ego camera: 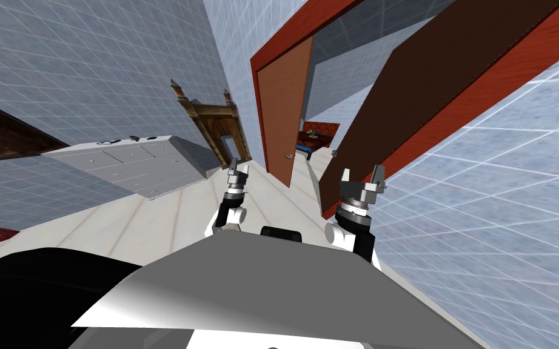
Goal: Push the door open
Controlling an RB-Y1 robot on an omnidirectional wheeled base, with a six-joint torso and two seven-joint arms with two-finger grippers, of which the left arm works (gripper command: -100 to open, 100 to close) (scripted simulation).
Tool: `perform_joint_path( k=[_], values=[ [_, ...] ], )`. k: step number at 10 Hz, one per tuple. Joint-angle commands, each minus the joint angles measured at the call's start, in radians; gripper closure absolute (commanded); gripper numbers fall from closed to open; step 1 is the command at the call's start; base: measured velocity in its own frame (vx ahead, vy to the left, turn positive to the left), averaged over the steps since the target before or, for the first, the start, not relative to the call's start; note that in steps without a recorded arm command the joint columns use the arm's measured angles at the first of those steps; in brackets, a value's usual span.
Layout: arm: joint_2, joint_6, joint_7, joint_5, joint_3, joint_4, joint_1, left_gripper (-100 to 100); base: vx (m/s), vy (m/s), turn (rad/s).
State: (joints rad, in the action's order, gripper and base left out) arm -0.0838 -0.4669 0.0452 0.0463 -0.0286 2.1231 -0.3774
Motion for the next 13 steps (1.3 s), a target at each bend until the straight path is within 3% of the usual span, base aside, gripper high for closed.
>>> perform_joint_path(
  k=[1,13],
  values=[
    [-0.002,-0.004,0.003,-0.008,-0.013,-0.038,0.017,-100,0.133,0.017,-0.023],
    [-0.018,-0.062,0.033,-0.048,-0.078,-0.288,0.106,-100,0.113,0.021,-0.016]
  ],
)
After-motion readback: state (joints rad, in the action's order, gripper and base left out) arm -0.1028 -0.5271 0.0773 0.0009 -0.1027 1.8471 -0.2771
